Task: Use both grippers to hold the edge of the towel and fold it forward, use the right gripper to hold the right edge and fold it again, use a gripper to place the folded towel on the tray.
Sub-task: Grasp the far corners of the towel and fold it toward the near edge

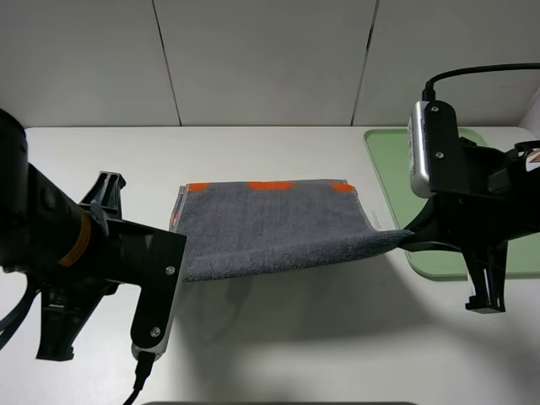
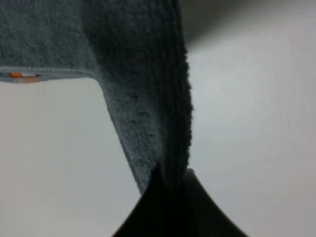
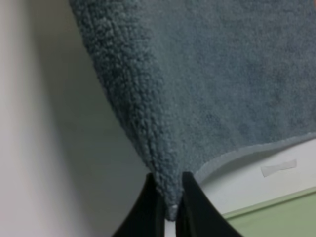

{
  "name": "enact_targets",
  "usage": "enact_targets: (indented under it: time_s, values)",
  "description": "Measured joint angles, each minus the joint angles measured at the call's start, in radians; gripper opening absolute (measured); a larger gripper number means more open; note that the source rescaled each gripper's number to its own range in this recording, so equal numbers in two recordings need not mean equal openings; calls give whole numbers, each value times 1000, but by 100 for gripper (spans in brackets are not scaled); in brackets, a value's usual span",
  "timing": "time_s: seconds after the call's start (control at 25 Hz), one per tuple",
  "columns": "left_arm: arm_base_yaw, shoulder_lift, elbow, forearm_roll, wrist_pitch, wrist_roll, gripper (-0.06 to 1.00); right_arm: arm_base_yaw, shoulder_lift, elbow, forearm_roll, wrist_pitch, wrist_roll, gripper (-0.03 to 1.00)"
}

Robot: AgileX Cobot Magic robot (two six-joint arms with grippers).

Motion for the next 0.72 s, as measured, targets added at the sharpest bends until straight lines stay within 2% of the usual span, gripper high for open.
enact_targets:
  time_s: [0.32,0.72]
  values:
    - [-11,-29,0,-1,24,-26,0,0,-22,0,0,44,16,0]
    - [-12,-46,0,22,40,-41,0,0,-22,0,3,30,47,0]
